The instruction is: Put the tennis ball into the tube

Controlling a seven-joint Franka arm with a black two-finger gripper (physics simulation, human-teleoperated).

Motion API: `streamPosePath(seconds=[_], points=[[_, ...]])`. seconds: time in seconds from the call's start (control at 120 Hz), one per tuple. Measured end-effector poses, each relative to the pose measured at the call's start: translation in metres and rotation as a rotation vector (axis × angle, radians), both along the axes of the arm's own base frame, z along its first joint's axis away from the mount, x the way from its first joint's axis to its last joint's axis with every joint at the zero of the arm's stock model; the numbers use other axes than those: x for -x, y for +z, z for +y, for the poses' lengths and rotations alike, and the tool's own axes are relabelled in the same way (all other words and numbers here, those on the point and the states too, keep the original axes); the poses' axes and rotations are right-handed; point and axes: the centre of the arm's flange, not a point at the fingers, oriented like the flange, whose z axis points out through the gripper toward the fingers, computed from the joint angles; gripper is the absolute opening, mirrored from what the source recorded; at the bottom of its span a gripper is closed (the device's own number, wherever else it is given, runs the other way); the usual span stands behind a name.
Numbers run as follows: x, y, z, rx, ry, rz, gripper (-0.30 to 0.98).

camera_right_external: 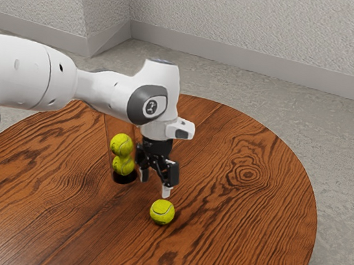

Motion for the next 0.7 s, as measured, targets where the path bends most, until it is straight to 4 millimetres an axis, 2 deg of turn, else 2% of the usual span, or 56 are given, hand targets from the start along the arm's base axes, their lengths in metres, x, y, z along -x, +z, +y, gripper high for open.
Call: streamPosePath(seconds=[0.108,0.7], points=[[-0.003,-0.019,0.000,0.010,0.036,0.006,0.69],[-0.002,-0.077,-0.010,-0.007,0.105,0.034,0.69]])
